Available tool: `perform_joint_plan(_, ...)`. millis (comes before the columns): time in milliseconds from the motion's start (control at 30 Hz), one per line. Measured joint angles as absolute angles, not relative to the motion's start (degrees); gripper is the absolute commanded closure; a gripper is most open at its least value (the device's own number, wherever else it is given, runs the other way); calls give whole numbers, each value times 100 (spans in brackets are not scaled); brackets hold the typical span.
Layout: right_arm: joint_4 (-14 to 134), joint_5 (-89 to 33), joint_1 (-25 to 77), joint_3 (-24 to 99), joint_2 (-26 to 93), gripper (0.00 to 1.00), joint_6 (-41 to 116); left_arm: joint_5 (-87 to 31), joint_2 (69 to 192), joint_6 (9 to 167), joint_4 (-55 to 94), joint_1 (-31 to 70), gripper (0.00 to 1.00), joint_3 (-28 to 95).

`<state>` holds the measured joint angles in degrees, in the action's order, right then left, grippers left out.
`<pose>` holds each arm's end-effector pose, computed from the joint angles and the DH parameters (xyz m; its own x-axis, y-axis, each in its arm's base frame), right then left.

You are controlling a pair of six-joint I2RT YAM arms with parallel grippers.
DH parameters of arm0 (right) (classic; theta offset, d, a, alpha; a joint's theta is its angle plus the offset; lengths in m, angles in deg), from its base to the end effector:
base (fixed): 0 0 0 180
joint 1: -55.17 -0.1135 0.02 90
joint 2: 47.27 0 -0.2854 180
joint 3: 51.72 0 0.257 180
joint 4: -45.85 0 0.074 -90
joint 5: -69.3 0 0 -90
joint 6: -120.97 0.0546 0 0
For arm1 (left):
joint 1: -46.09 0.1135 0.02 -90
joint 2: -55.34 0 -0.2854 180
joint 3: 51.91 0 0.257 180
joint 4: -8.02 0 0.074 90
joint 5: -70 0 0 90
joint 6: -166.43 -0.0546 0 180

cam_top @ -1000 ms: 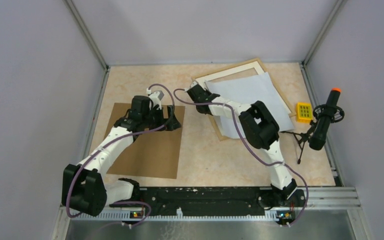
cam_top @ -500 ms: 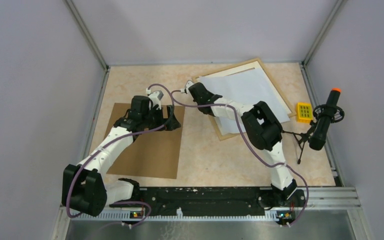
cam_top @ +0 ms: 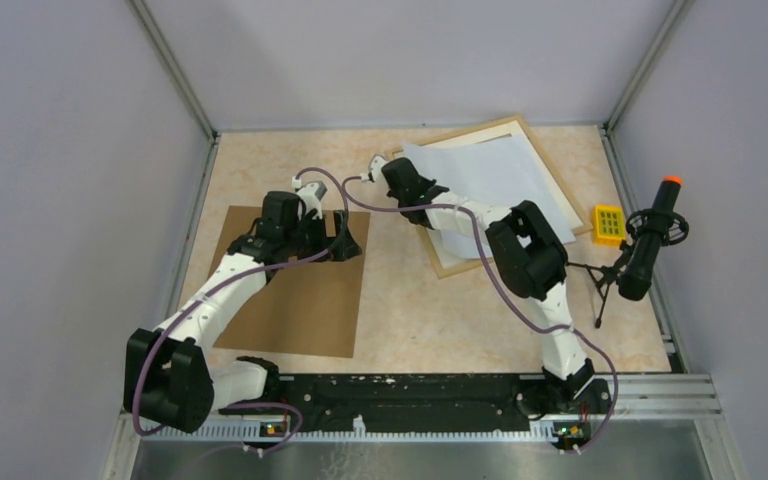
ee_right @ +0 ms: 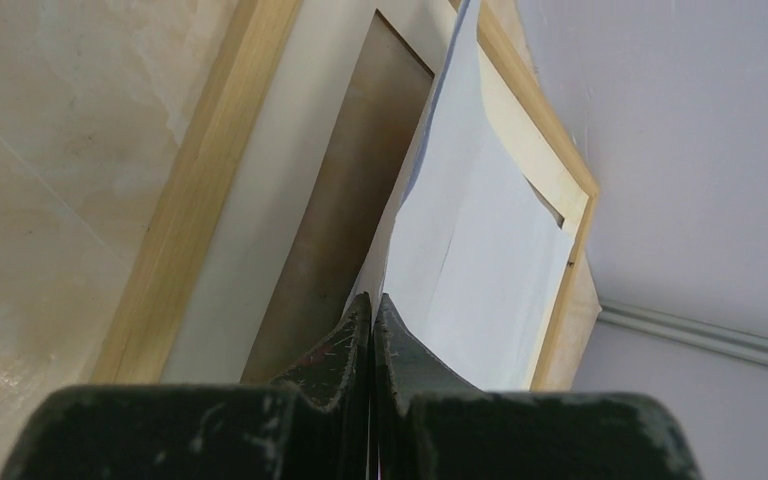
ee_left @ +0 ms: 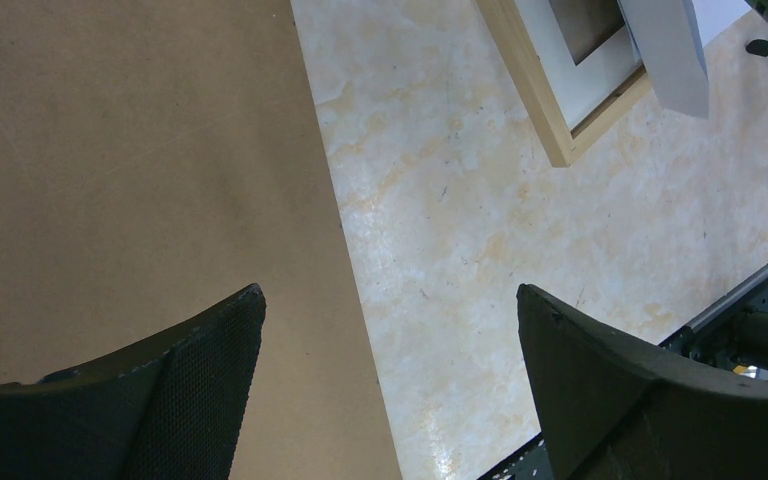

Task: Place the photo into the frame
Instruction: Turn over the photo from the photo frame.

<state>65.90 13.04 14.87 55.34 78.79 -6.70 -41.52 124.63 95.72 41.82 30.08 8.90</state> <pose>0.4190 0.3156 0.1853 -0.2527 -0.8806 -0.4009 -0.4590 0.4738 -0.7516 0.2498 -0.0925 0.2586 -0.7813 -0.0955 -0.6168 0.2748 0.8346 -0.4773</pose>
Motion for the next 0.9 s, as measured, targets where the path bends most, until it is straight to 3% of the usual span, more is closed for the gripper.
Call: perform_joint_plan(900, 5103, 2497, 1345, 4966, 6963, 100, -1358, -4181, 12490, 9572, 4219, 3043, 2, 890)
